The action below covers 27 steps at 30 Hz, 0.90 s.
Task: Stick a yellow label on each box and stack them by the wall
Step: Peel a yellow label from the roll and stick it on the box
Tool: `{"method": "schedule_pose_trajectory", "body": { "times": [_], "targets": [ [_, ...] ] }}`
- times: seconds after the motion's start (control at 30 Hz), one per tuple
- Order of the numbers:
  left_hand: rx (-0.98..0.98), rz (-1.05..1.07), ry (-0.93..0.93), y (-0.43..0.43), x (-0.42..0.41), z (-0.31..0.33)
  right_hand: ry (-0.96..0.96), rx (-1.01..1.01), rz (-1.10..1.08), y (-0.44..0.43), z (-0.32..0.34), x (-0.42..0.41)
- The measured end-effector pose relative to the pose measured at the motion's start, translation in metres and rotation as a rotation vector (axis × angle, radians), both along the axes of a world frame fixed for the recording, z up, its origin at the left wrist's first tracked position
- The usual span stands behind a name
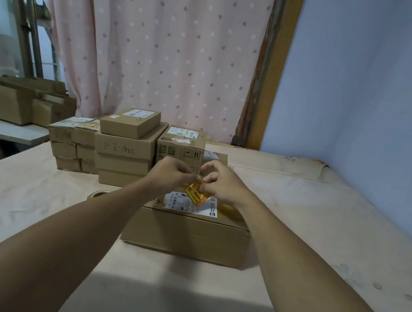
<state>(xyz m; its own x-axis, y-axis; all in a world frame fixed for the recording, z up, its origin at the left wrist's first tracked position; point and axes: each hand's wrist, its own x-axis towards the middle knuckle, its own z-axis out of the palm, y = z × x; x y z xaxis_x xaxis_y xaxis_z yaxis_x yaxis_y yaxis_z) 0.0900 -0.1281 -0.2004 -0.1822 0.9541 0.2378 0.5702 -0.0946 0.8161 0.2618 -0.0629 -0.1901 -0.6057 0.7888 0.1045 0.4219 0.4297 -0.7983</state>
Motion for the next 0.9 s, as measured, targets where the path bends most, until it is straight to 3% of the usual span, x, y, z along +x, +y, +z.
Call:
{"method": "schedule_pose_trajectory", "body": {
  "times": [0.1, 0.27, 0.47, 0.73, 0.9],
  "targets": [
    [-0.016, 0.012, 0.023, 0.005, 0.007, 0.001, 0.023, 0.013, -0.021, 0.001, 0.001, 0.001],
    [0.009, 0.039, -0.142, 0.009, 0.008, -0.001, 0.074, 0.043, -0.172, 0.008, -0.007, 0.007],
    [-0.064, 0.093, -0.278, 0.009, 0.014, -0.009, 0.066, -0.076, -0.192, 0.014, -0.019, 0.019],
    [-0.127, 0.070, -0.120, 0.020, 0.030, -0.012, -0.022, -0.008, -0.279, 0.013, -0.016, 0.031],
    [-0.037, 0.005, 0.239, 0.025, 0.053, -0.014, -0.088, -0.001, -0.319, 0.013, -0.016, 0.052]
  ]
}}
